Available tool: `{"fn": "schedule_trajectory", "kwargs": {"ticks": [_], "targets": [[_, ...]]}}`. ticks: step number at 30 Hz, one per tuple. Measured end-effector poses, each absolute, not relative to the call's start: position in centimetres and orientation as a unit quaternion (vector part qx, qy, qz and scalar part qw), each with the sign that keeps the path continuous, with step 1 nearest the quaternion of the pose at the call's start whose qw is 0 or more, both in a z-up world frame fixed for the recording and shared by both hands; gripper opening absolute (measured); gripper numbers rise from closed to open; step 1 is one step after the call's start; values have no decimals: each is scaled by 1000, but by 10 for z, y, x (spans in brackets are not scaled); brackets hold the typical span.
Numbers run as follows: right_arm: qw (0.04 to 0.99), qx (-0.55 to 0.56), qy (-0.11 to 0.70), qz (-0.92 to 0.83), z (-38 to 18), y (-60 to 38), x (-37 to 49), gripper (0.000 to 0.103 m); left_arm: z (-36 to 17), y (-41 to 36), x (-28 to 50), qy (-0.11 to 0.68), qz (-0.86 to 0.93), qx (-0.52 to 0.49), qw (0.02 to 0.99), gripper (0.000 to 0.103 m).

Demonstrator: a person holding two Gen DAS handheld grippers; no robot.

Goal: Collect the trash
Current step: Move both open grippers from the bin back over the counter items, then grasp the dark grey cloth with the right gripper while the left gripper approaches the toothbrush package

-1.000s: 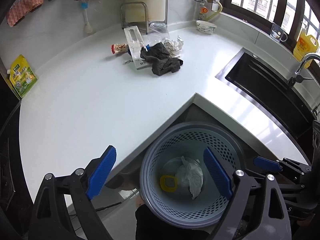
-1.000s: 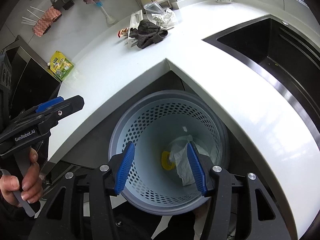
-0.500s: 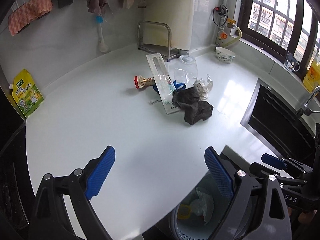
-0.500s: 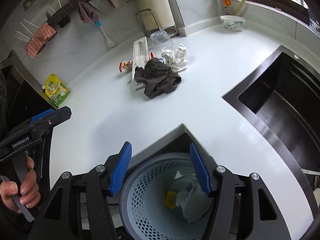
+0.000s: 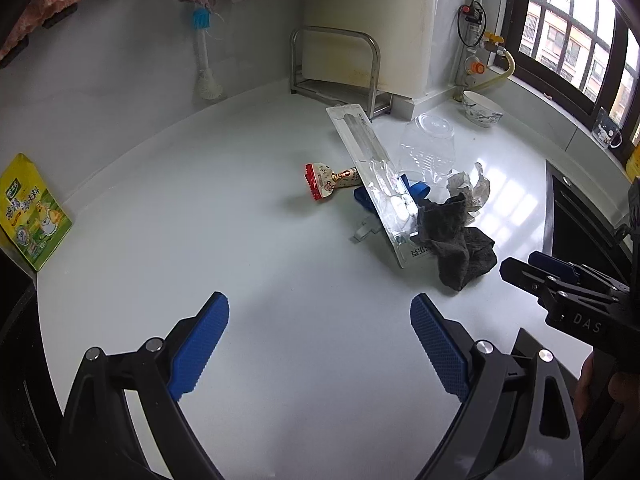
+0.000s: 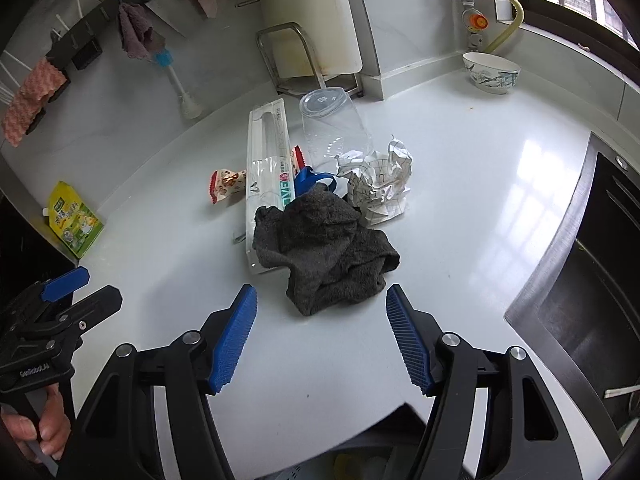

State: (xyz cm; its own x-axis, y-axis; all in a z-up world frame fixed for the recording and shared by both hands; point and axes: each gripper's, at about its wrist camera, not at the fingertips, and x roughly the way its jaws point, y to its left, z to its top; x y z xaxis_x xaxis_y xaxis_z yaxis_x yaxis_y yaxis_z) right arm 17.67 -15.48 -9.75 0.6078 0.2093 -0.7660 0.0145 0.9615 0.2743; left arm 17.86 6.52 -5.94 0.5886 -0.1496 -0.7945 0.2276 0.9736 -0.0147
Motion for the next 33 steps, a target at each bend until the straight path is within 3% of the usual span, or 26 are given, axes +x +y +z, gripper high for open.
{"fn": "schedule_trajectory", "kwargs": {"ticks": [13, 23, 27, 33], "targets": [[869, 134, 477, -14, -137, -157, 228, 64, -86, 64, 219, 460, -148, 44, 874, 90], [870, 66, 489, -8, -148, -128, 240, 64, -97, 60, 232, 469, -159, 44, 868, 90], [878, 58, 475, 3, -145, -124, 236, 43, -99, 59, 235, 471, -160, 40, 867, 90], [884, 84, 459, 15, -136, -135, 230, 26, -99, 52, 237, 467, -166, 38, 868, 91]]}}
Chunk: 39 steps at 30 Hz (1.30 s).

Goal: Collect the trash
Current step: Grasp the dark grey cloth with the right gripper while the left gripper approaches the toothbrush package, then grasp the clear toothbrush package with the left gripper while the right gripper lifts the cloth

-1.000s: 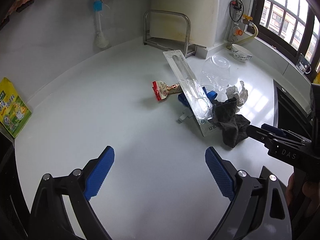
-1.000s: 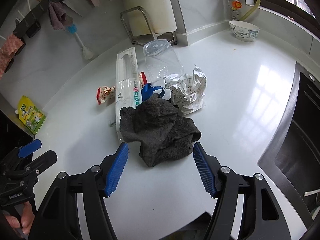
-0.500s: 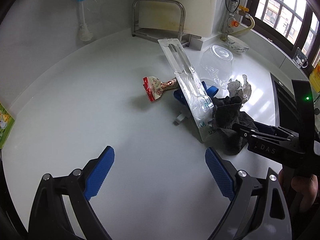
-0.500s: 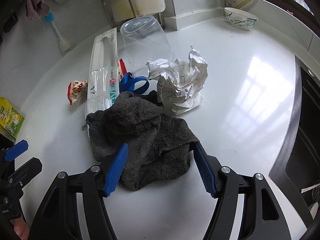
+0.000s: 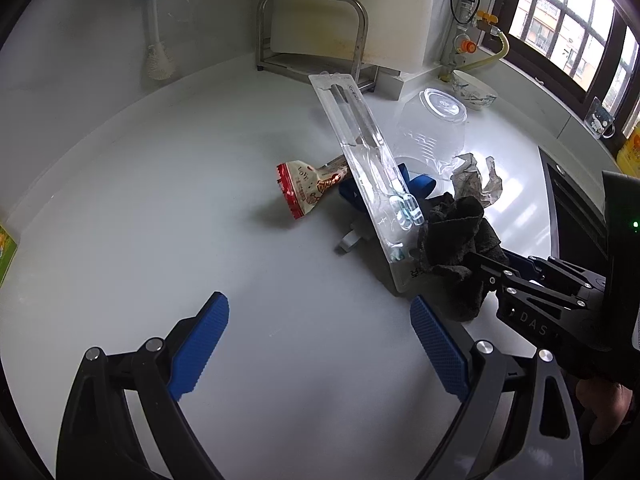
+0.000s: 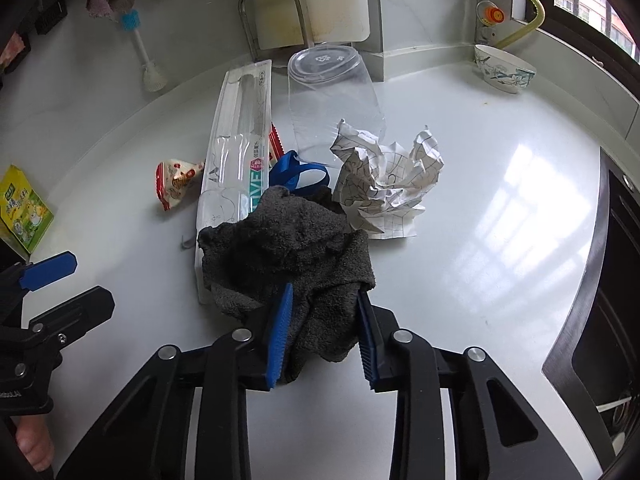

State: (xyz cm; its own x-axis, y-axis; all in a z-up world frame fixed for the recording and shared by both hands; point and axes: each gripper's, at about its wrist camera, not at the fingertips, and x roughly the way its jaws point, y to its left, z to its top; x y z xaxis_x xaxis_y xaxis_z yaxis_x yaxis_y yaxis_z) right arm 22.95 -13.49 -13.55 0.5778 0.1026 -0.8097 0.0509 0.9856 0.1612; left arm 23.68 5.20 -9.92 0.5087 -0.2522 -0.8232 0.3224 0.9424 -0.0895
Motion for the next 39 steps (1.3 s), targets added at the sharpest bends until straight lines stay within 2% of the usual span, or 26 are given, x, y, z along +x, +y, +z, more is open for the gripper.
{"fn": "schedule_trajectory", "kwargs": {"ticks": [3, 9, 20, 33, 34, 39], "targets": [[885, 107, 453, 18, -132, -142, 222, 20, -98, 47, 237, 464, -170, 37, 869, 91], [883, 148, 445, 3, -128, -159, 195, 16, -96, 38, 238, 458, -178, 40, 870, 91], [880, 192, 432, -45, -127, -197, 155, 14, -99, 11, 251, 450, -187, 37, 872, 91], [883, 191, 426, -46, -132, -197, 155, 14, -122, -29, 302, 456, -154, 37, 876, 89], [883, 191, 426, -47, -132, -197, 155, 14, -123, -31, 304, 457, -153, 38, 875, 88], [879, 195, 431, -49, -134, -199, 155, 16, -135, -38, 307, 478, -153, 53, 864, 61]]}}
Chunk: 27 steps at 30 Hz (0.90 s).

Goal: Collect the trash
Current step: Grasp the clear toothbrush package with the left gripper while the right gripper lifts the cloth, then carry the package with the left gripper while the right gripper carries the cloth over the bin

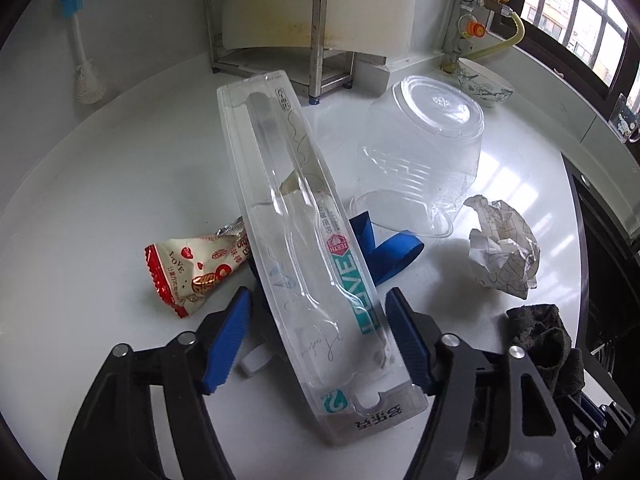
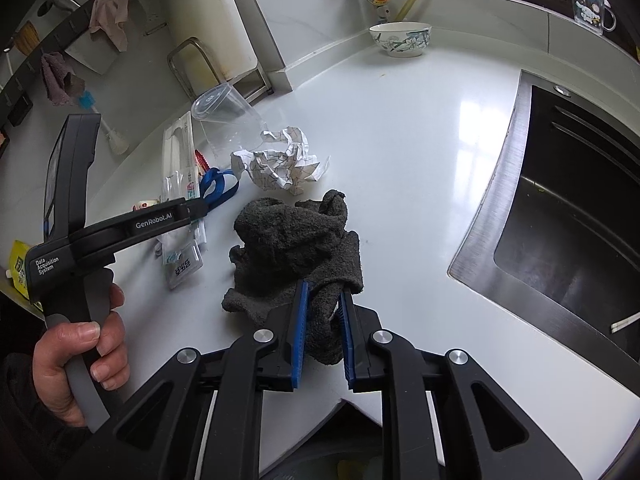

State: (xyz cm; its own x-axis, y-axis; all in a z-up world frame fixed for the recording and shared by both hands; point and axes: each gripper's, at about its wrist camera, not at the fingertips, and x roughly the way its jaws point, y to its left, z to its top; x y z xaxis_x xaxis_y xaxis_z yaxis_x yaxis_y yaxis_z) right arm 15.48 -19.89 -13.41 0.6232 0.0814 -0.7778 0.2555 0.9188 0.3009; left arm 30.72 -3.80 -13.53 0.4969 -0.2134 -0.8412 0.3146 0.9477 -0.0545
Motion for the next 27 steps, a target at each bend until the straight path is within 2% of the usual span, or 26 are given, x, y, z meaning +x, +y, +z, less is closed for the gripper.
{"fn": "schedule_trajectory", "kwargs": {"ticks": [2, 4, 6, 12, 20, 23, 25, 26, 27], "targets": [[879, 194, 432, -51, -134, -198, 155, 17, -138, -37, 305, 482, -156, 53, 861, 55], [878, 193, 434, -51, -133, -198, 157, 26, -137, -35, 302, 479, -158, 54, 862, 49], [880, 195, 430, -53, -131, -197, 157, 50, -135, -32, 301, 481, -165, 51, 860, 46], [886, 169, 428, -51, -125, -189, 167, 63, -123, -24, 291, 470, -181, 52, 862, 43], [883, 118, 448, -71, -136, -178, 189, 62, -107, -17, 281, 454, -195, 58, 867, 43], [886, 104, 447, -71, -140, -173, 193, 38, -101, -17, 276, 449, -203, 62, 868, 43], [887, 112, 443, -64, -139, -175, 193, 29, -97, -15, 272, 447, -207, 66, 868, 43], [887, 123, 441, -62, -138, -178, 192, 20, -96, -13, 269, 445, -208, 68, 868, 43], [886, 137, 439, -59, -137, -181, 191, 18, -95, -12, 267, 444, -209, 70, 869, 43]]}}
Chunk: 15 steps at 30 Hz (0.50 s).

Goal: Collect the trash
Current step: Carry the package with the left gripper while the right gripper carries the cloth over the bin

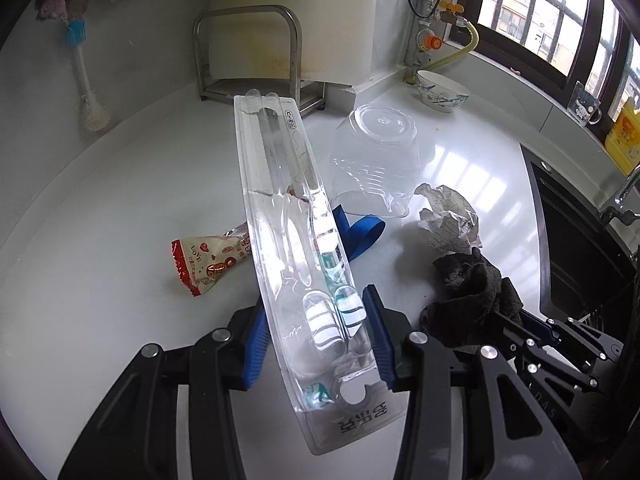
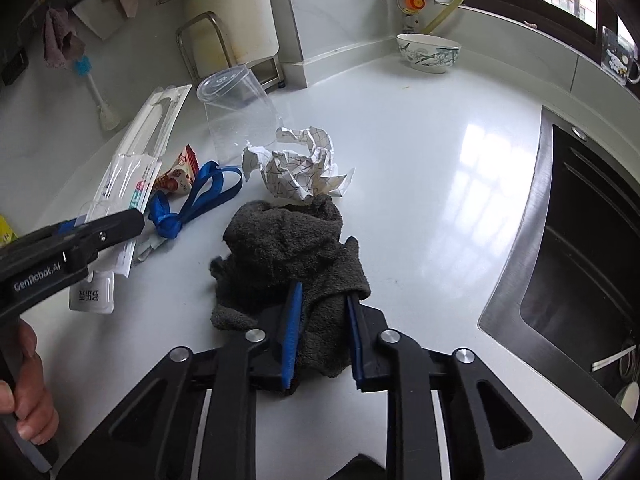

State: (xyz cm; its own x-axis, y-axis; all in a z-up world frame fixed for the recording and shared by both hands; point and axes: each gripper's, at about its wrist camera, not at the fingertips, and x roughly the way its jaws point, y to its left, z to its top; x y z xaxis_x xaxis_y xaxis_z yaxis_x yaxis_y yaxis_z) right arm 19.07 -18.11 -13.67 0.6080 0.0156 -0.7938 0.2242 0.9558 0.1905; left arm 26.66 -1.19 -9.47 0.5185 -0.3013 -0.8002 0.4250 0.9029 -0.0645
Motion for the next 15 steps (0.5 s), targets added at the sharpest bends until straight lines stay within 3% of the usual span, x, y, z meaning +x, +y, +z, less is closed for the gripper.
{"fn": "schedule_trajectory", "kwargs": {"ticks": [15], "targets": [[890, 168, 421, -42, -104, -177, 150, 14, -74, 10, 227, 434, -226, 80, 868, 43]]}}
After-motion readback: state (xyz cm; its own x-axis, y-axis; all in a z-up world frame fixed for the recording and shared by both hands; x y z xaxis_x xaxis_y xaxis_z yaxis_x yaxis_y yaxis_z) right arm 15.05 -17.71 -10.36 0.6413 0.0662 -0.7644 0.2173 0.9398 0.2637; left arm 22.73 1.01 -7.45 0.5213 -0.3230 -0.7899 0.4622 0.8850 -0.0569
